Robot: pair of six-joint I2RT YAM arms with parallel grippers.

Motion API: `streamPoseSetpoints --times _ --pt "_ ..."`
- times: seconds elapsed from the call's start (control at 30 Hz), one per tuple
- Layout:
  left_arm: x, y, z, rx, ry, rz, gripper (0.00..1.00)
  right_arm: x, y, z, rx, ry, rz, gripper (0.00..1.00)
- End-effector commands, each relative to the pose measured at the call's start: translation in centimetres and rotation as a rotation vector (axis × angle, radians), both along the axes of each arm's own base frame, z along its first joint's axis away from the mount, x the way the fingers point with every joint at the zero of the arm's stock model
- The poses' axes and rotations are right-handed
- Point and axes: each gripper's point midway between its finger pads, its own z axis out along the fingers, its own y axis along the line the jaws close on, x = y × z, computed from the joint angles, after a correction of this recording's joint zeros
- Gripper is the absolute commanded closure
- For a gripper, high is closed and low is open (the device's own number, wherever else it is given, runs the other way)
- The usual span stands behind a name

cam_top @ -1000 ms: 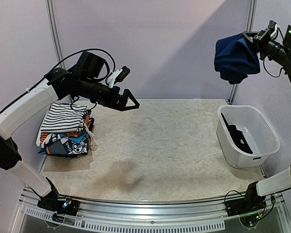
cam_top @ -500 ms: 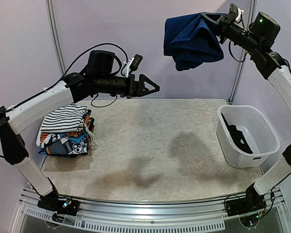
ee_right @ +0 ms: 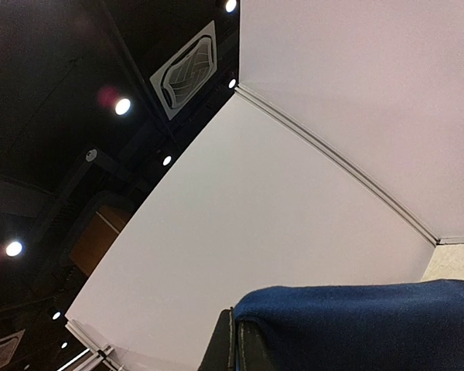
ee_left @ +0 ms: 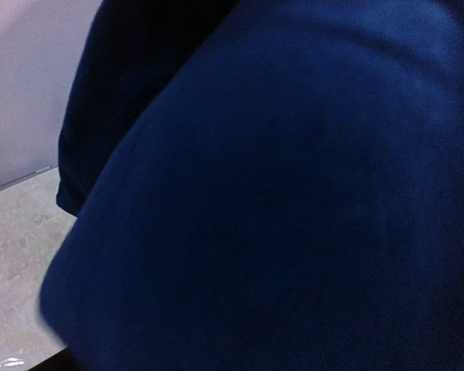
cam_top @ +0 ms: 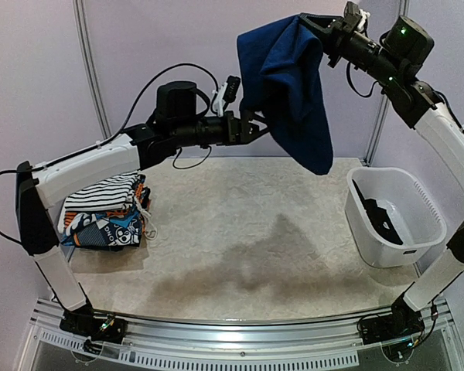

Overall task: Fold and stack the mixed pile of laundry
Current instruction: Pass from the right arm to the left

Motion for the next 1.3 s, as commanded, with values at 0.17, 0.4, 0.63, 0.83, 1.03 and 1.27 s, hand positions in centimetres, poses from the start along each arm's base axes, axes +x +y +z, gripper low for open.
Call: streamPoseSetpoints --times 0.17,0.4,0.63,0.83,1.03,1.27 --pt "0.8 -2.8 -2.2 -0.044 -0.057 0.014 0.16 -1.5 0.0 3.0 0.104 -0.047 0.015 1.0" --pt "0.5 -3.5 -4.0 -0.062 -0.023 -0.015 0.23 -1.5 0.2 3.2 0.109 -0.039 0.017 1.0" --pt "-0.3 -4.3 -3.7 -0.13 -0.001 -0.082 0.18 -1.6 0.0 3.4 0.116 -0.041 0.006 1.0" --pt "-0.6 -4.4 -6.4 -0.106 0.046 -0.101 0.08 -2.1 -0.3 4.4 0.134 -0.058 -0.001 1.0" --pt "-1.3 -6.0 -7.2 -0.201 0.136 -0.182 0.08 -2.2 -0.1 4.4 0.14 -0.06 -0.007 1.0" --pt "-1.6 -7.7 -5.0 -0.317 0.147 -0.223 0.08 -2.4 1.6 4.1 0.158 -0.062 0.019 1.0"
